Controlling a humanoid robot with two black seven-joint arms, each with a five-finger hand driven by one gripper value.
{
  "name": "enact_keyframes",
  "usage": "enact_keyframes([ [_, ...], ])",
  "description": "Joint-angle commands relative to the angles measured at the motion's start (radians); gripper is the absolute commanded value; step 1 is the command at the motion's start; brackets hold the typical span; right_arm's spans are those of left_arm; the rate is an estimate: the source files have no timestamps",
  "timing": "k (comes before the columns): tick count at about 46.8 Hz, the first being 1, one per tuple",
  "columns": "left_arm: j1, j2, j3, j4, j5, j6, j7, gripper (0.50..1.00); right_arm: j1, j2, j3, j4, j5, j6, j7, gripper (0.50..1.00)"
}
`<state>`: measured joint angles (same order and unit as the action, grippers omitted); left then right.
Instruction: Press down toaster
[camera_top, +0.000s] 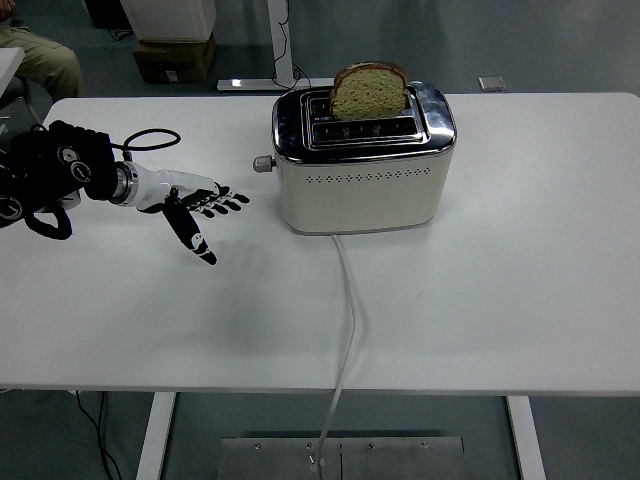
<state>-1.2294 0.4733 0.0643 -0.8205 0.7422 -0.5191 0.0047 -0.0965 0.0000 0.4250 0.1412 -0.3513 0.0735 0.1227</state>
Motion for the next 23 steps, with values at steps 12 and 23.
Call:
enact_keyframes([
  [12, -0.059, 0.067, -0.008, 0.0, -0.098, 0.007, 0.0, 1.0, 0.0, 0.0, 0.0, 0.0, 0.0, 0.0, 0.0, 1.0],
  [23, -0.216, 0.084, -0.018, 0.0, -0.24, 0.01, -0.006, 1.0, 0.0, 0.0, 0.0, 0.0, 0.0, 0.0, 0.0, 1.0],
])
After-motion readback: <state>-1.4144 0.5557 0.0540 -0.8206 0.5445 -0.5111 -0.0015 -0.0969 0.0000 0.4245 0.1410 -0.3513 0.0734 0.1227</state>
